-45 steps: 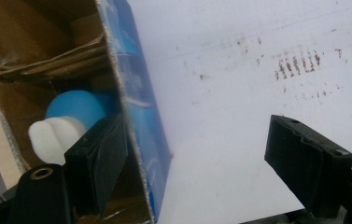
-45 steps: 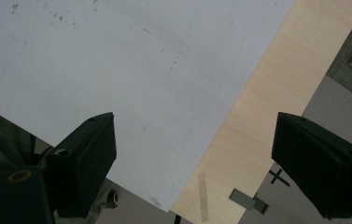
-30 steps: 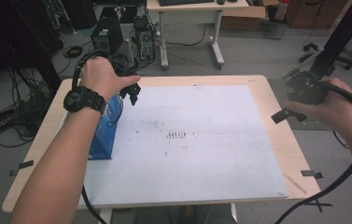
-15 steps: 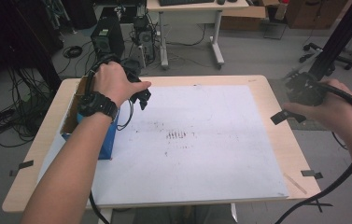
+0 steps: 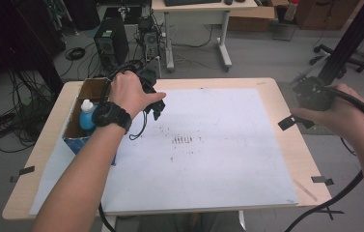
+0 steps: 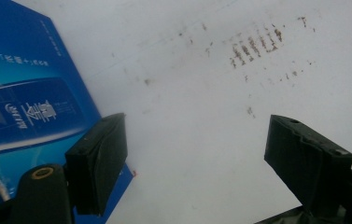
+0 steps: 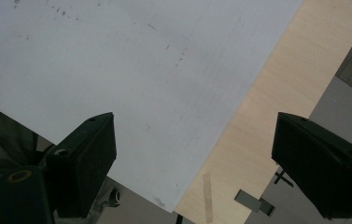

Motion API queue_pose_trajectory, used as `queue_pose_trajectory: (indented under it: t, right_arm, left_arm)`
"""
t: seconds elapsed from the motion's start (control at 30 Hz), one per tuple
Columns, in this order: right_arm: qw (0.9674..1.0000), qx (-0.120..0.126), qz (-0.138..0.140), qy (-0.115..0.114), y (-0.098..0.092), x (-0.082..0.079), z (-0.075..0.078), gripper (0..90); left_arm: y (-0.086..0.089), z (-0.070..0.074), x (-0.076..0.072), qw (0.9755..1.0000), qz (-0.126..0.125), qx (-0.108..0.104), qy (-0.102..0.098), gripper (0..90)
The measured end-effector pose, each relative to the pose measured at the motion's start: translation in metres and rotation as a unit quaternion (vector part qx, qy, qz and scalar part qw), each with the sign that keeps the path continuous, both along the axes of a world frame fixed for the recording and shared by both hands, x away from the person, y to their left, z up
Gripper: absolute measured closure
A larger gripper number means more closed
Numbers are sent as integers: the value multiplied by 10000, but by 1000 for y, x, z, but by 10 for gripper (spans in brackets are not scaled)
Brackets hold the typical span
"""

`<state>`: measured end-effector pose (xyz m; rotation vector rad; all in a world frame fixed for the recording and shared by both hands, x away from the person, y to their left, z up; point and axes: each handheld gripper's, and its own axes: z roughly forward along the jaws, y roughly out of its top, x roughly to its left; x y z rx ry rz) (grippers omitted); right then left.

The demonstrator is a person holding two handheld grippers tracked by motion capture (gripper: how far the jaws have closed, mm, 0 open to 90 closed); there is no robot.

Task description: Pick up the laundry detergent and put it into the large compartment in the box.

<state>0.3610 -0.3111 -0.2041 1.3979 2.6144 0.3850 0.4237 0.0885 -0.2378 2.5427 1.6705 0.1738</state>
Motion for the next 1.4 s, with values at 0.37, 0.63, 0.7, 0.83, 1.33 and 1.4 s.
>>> queue_pose_trajectory:
  t: [0.37,0.63,0.7,0.83,1.33,1.4]
  right_arm:
    - [10000,8,-10,-4,-1,0,-1,136]
    - [10000,29,1,9,-3,1,-4,136]
    - [10000,39,17,15,-3,1,-5,136]
    - [10000,25,38,39,-4,1,-6,136]
    - [10000,30,33,46,-5,4,-6,135]
    - [10000,32,31,44,-4,4,-6,135]
  left_arm:
    - [-8,-11,-4,10000,-80,-16,13,216]
    - [-11,-21,-5,9998,-145,38,90,218]
    - [-12,-22,-5,9999,-151,36,69,218]
    - [-15,-24,-6,9998,-168,33,71,218]
    - [-22,-28,-7,9995,-292,61,70,217]
    - [-23,-28,-7,9995,-302,49,50,217]
